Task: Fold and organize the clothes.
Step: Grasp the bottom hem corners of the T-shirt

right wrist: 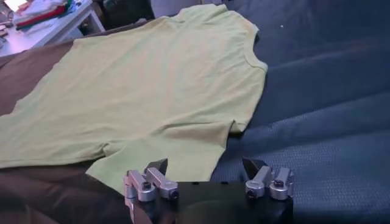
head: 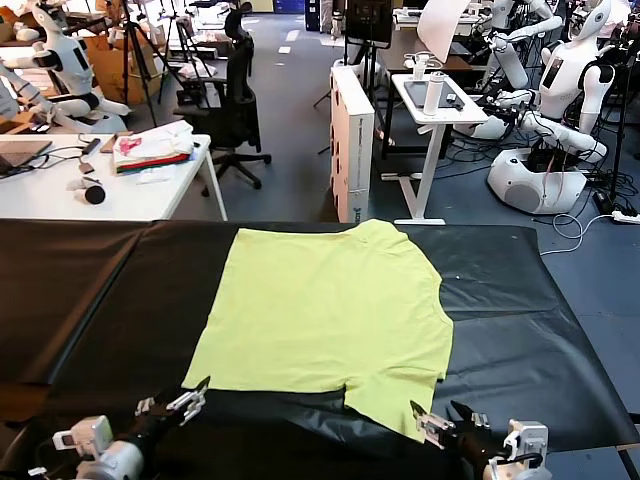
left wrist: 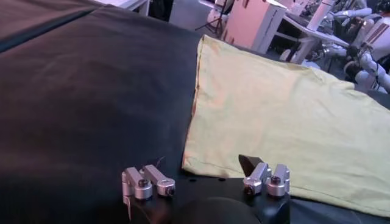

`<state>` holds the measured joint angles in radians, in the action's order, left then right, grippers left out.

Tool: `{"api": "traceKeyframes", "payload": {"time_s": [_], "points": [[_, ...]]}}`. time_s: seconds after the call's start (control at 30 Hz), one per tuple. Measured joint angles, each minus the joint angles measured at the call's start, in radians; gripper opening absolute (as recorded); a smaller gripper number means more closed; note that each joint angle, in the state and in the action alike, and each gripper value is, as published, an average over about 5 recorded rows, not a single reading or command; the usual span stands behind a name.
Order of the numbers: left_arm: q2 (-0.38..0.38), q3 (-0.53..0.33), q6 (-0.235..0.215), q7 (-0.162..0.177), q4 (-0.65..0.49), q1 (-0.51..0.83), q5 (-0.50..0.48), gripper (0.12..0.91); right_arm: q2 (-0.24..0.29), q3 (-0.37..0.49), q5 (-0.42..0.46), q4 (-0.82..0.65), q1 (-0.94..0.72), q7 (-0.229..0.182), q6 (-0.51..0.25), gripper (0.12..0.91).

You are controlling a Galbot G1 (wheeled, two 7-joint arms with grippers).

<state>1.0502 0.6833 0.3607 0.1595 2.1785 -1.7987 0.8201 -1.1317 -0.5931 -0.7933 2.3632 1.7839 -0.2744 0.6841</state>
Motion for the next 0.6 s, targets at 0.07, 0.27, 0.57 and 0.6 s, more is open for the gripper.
{"api": "traceKeyframes", "payload": {"time_s": [0.07, 0.27, 0.57, 0.6], "points": [[0.003, -0.001, -0.001, -0.004, -0.002, 0.002, -0.013, 0.907, -0.001, 0.003, 0.002, -0.003, -0.003, 0.0, 0.0, 0.907], [0.013, -0.006, -0.011, -0.012, -0.005, 0.005, -0.046, 0.907, -0.01, 0.027, 0.023, -0.021, -0.015, 0.002, -0.001, 0.907], [0.023, -0.017, -0.012, -0.013, -0.013, 0.006, -0.059, 0.907, -0.02, 0.054, 0.042, -0.042, -0.024, 0.009, -0.011, 0.669], [0.023, -0.018, -0.012, -0.013, -0.015, 0.006, -0.061, 0.907, -0.02, 0.056, 0.043, -0.043, -0.025, 0.009, -0.011, 0.648]]}}
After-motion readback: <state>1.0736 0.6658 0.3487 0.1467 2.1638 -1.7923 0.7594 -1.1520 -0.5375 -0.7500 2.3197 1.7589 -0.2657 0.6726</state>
